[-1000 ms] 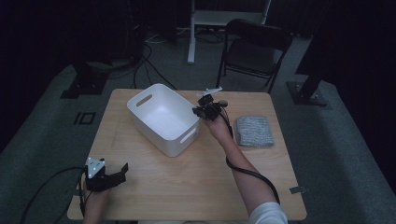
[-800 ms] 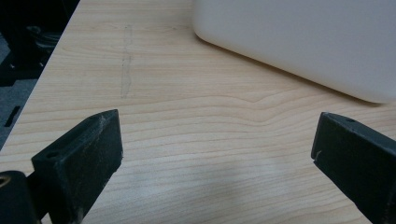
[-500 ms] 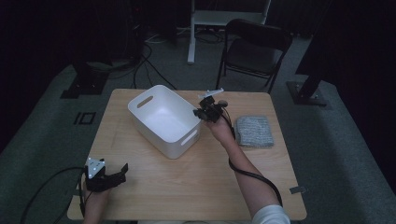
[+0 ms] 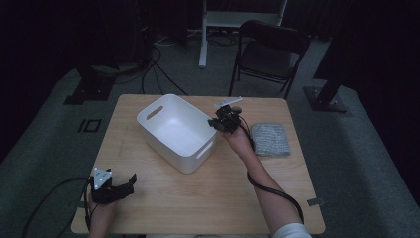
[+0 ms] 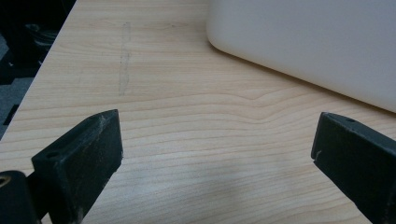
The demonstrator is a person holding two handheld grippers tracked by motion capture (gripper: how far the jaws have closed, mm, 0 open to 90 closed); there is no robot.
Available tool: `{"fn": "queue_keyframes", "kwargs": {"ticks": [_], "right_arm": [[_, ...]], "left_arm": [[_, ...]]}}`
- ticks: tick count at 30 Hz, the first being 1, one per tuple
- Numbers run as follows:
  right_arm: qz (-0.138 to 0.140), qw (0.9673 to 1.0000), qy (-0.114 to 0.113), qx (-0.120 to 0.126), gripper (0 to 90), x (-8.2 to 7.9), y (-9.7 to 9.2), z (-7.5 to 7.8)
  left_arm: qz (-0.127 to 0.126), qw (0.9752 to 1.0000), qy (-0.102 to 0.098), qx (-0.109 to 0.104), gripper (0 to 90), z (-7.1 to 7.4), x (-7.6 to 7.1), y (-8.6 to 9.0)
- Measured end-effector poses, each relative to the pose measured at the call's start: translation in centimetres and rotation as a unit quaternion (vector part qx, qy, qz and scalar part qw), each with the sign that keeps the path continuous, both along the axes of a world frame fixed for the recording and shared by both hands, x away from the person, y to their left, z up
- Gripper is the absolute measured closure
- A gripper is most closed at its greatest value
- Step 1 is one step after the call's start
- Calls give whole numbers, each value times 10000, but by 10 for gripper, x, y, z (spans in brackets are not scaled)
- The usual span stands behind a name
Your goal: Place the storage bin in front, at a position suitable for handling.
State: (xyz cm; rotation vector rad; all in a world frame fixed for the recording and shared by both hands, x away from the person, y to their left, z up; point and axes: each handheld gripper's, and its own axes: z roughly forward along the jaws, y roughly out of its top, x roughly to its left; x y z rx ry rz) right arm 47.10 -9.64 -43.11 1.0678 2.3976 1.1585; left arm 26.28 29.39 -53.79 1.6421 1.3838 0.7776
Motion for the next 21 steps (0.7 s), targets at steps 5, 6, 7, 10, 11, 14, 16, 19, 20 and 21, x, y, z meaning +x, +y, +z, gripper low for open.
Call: {"fn": "queue_keyframes", "kwargs": {"ticks": [5,6,7,10,11,14,16,19,20,21], "right_arm": [[13,10000,-14,69,862,-6,-6,-1],[28,10000,-21,69,861,-7,-7,-1],[56,10000,-26,64,861,-8,-9,-1],[79,9999,-8,78,861,-12,-12,-2],[92,9999,-20,77,861,-13,-14,-2],[119,9999,-12,80,861,-17,-18,-2],[155,9999,-15,68,861,-20,-21,-2],[193,9998,-1,53,861,-24,-25,-2],[212,9998,3,32,862,-25,-27,-2],[212,9998,14,35,861,-26,-28,-2]], "left_arm": [[-12,10000,6,2,22,0,0,0],[-7,10000,8,4,22,0,0,0],[-4,10000,9,-4,22,0,0,0],[3,10000,28,-2,22,0,0,0],[5,10000,27,-12,22,-1,0,0],[11,10000,30,-16,22,-1,0,1],[18,10000,30,-6,22,-1,0,1],[46,10000,43,0,22,-1,0,2],[53,10000,41,-16,22,-1,1,2],[51,10000,44,-19,22,-1,1,2]]}}
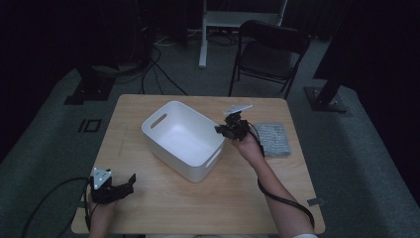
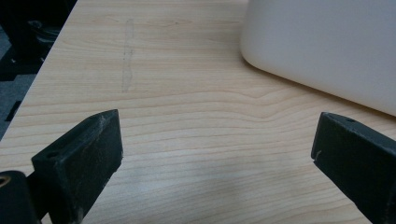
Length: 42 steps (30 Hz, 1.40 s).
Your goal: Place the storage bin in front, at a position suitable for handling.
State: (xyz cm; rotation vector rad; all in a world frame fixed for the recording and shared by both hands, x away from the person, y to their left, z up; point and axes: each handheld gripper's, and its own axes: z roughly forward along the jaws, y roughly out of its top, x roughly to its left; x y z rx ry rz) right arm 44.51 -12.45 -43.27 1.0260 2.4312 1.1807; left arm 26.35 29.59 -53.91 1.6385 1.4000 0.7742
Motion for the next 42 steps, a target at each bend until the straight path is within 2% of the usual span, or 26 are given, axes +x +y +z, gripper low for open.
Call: {"fn": "queue_keyframes", "kwargs": {"ticks": [19,36,42], "right_arm": [[249,9997,46,-28,862,-24,-25,-1],[444,9989,71,-141,862,-43,-47,0],[507,9986,75,-160,862,-50,-55,0]], "left_arm": [[0,10000,25,-26,22,-1,0,0],[-92,9999,33,62,22,-1,-1,-6],[-240,9996,-11,113,22,-1,-1,-10]]}}
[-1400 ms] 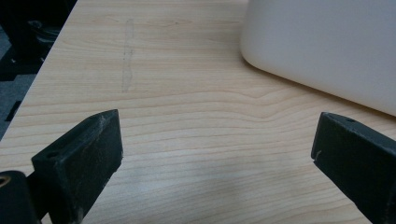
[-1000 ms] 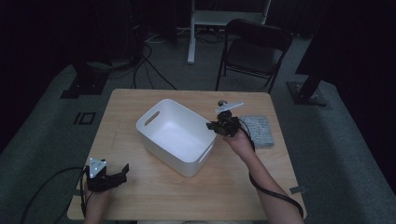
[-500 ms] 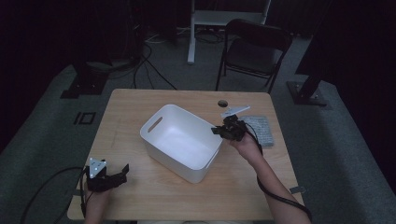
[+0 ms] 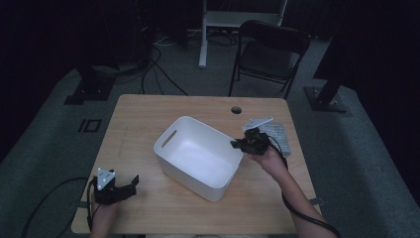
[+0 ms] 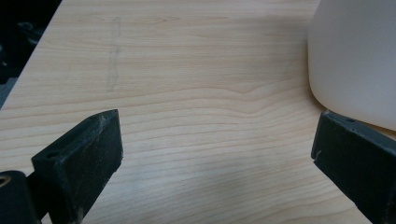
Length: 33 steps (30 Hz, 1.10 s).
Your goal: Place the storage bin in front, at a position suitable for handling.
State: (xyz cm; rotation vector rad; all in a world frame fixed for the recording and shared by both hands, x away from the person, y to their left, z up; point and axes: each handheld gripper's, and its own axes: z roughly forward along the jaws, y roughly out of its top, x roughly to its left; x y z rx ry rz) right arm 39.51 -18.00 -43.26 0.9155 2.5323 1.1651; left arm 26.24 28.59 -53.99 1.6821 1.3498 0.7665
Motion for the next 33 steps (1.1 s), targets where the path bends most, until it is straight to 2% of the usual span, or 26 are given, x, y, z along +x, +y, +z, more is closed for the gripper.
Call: {"fn": "queue_keyframes", "kwargs": {"ticks": [9,12,15,18,23,24,25,26,27,28,29,31,32,33], "right_arm": [[133,9999,8,5,863,-12,-9,-1],[190,9998,20,2,864,-14,-10,-1],[270,9996,29,2,864,-14,-10,-1],[266,9996,42,53,863,-12,-11,-2],[250,9997,47,58,863,-13,-10,-1],[242,9997,44,46,862,-13,-10,-1],[242,9997,44,46,862,-13,-10,-1],[208,9997,71,64,860,-13,-10,-1],[155,9997,113,148,850,-13,-11,-1],[155,9997,113,148,850,-13,-11,-1],[30,9993,143,350,799,-15,-14,-2],[-99,9986,118,514,751,-17,-17,0],[-198,9983,66,544,724,-19,-18,2],[-291,9980,13,560,658,-22,-19,3]], "left_arm": [[-287,9995,-56,109,22,1,-2,-11],[-339,9993,-126,97,22,3,-3,-14],[-471,9986,-224,-43,22,8,-5,-16],[-628,9974,-338,36,22,15,-9,-20],[-874,9954,-388,-86,22,37,-11,-24],[-953,9949,-316,-111,22,46,-10,-25],[-953,9949,-316,-111,22,46,-10,-25],[-1034,9941,-283,-142,22,52,-9,-26],[-1181,9926,-216,-202,22,65,-6,-27],[-1181,9926,-216,-202,23,65,-6,-27],[-1277,9913,-231,-214,45,78,-3,-29],[-1376,9899,-280,-205,46,90,1,-30],[-1376,9899,-280,-205,45,90,1,-30],[-1450,9887,-352,-131,46,100,7,-32]]}}
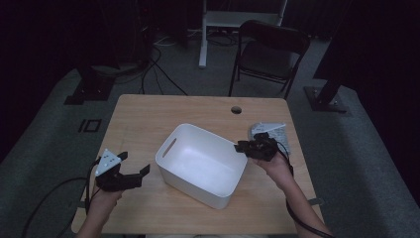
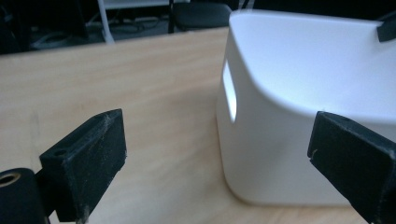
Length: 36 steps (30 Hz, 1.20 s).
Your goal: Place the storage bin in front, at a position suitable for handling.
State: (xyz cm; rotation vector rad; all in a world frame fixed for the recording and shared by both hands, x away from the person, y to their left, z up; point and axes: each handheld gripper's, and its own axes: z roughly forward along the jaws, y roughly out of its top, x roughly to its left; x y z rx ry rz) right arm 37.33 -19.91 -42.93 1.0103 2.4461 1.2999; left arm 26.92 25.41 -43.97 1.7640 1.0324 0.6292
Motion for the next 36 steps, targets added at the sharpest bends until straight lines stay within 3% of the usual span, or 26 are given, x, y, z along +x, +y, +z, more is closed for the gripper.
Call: {"fn": "queue_keyframes", "kwargs": {"ticks": [1,3,4,8,13,15,17,19,21,22,26,31,36], "right_arm": [[0,10000,0,0,658,0,0,0],[-242,9996,-72,145,555,-9,-4,6],[-309,9993,-93,211,525,-12,-5,8],[-482,9978,-245,394,476,-30,-10,15],[-706,9960,-321,434,452,-45,-15,11],[-751,9956,-290,487,452,-46,-17,8],[-817,9951,-295,477,452,-47,-18,6],[-839,9946,-218,564,453,-47,-18,3],[-840,9944,-189,606,454,-47,-17,1],[-846,9944,-229,583,512,-47,-15,-1],[-859,9950,-317,403,605,-45,-10,-4],[-814,9957,-268,360,749,-41,-8,-6],[-844,9955,-373,221,819,-40,-6,-3]], "left_arm": [[0,10000,0,0,46,0,0,0],[-29,10000,-17,79,46,8,7,-2],[-161,9998,-7,81,46,12,15,-4],[-269,9996,11,93,46,16,30,-9],[-372,9992,123,127,71,14,42,-18],[-494,9986,102,150,162,12,48,-25],[-605,9978,106,237,172,11,51,-30],[-668,9973,117,294,287,10,53,-35],[-760,9964,173,319,306,8,56,-37],[-725,9966,175,337,387,8,57,-38],[-698,9963,295,399,516,4,62,-43],[-668,9961,415,393,633,0,64,-47],[-667,9958,424,463,721,-1,62,-50]]}}
